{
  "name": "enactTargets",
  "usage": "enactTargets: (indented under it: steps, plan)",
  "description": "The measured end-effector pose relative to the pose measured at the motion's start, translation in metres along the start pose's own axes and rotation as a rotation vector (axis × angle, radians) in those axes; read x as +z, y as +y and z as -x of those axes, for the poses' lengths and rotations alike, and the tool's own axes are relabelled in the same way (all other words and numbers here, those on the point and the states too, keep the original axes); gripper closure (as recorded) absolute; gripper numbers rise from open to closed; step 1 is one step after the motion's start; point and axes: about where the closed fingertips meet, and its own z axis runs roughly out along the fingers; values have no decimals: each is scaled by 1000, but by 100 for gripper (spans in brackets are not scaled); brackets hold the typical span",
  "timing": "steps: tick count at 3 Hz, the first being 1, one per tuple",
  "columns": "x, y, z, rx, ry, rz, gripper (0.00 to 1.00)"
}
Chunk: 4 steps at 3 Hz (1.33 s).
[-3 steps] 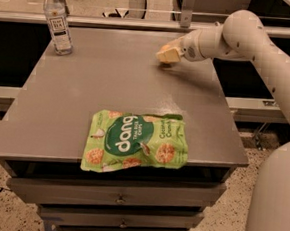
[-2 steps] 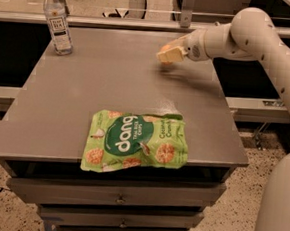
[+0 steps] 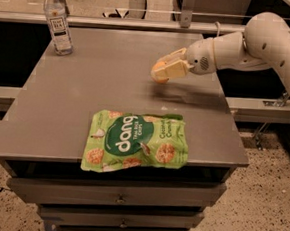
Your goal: Move orange near green rice chip bag
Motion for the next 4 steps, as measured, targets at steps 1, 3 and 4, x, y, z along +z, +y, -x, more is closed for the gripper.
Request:
enactTargets:
  steps: [1, 3, 4]
  plan:
    - [0, 0, 0, 0, -1, -1, 100]
    - [-16, 16, -5, 9, 23, 73, 100]
    - [-43, 37, -10, 24, 28, 83, 100]
